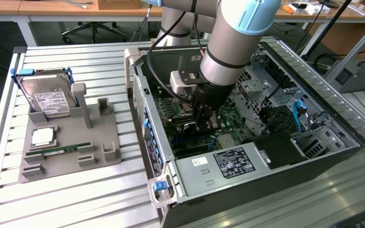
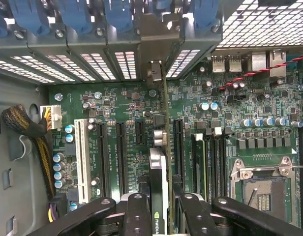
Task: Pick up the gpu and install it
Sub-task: 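Insert the gpu into the slot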
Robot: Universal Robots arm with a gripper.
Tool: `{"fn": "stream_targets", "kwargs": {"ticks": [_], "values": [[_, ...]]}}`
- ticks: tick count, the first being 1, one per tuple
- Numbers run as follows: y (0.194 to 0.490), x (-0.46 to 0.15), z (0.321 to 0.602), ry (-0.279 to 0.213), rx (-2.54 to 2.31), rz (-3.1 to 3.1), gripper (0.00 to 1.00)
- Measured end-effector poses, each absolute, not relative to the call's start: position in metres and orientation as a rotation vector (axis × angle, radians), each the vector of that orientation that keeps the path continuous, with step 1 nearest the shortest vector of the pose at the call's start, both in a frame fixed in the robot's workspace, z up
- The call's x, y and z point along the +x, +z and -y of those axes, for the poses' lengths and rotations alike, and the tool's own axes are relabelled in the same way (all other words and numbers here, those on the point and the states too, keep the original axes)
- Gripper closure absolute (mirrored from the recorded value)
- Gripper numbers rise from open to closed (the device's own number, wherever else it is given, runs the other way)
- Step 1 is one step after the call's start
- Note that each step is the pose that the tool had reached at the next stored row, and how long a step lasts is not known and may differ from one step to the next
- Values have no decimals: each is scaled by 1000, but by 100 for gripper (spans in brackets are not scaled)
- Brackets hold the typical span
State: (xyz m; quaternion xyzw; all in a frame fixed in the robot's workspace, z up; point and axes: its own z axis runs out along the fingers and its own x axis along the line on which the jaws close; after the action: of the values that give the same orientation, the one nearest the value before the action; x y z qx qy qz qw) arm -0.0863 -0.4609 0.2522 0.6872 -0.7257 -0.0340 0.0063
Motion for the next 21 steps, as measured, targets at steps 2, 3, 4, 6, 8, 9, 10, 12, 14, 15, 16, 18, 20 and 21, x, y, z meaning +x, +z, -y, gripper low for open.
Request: {"fn": "stream_targets", "kwargs": {"ticks": [2,3,4,6,8,9,10,12,14,15,16,18,20,21], "values": [[252,-86,461,-106,2140,2280,73],[252,-86,461,-106,2140,2280,73],[252,-86,461,-105,2140,2280,73],[252,-86,461,-105,2140,2280,73],[252,-86,461,-106,2140,2280,73],[252,-86,461,-105,2140,2280,73],[252,-86,461,-106,2140,2280,73],[252,-86,461,-107,2140,2281,72],[252,-86,461,-106,2140,2281,72],[252,-86,461,-106,2140,2280,65],[252,-86,461,-106,2140,2280,65],[254,-86,461,-105,2140,2280,65],[258,-86,461,-105,2140,2280,65],[261,-86,461,-105,2140,2280,65]]}}
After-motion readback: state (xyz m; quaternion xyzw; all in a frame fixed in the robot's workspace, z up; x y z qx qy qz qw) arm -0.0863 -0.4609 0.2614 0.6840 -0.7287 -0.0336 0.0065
